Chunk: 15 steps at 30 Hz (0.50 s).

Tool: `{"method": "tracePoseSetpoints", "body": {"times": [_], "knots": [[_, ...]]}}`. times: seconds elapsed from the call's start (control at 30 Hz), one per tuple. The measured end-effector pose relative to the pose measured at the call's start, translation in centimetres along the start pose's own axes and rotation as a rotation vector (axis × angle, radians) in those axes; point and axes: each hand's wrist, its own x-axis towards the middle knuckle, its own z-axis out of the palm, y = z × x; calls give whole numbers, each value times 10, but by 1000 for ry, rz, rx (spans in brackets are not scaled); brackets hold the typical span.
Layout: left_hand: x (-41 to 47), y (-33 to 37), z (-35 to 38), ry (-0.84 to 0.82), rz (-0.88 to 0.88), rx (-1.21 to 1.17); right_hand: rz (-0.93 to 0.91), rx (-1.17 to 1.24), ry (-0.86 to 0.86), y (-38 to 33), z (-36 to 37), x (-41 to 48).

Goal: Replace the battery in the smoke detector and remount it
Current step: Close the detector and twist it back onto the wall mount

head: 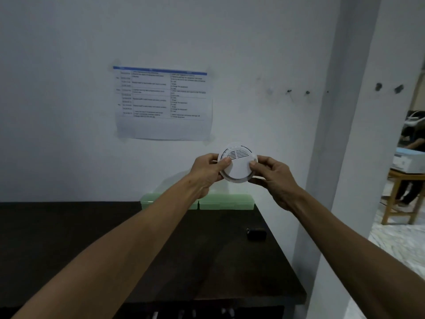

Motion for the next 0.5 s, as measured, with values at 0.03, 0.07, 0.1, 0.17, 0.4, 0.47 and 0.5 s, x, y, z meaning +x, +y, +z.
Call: {"method": "tracePoseSetpoints", "body": {"times": [0.03,0.07,0.1,0.17,0.4,0.47,0.5], "knots": [[3,4,2,-1,16,6,-10,-14,1,-5,-3,3],[6,8,5,4,34,6,-19,-23,9,-8,-5,6],[9,12,9,10,55,0,-29,-26,21,-13,-6,9],[17,18,16,31,86,-35,-37,-22,56,-19,-11,13],[40,32,49,-56,152,-114,-52,29,180,-31,-41,27],[47,33,64,-70,171,-100,-59,22,200,-35,-53,32],[51,34,73,-71,178,-94,-67,12,208,-38,-62,35]]}}
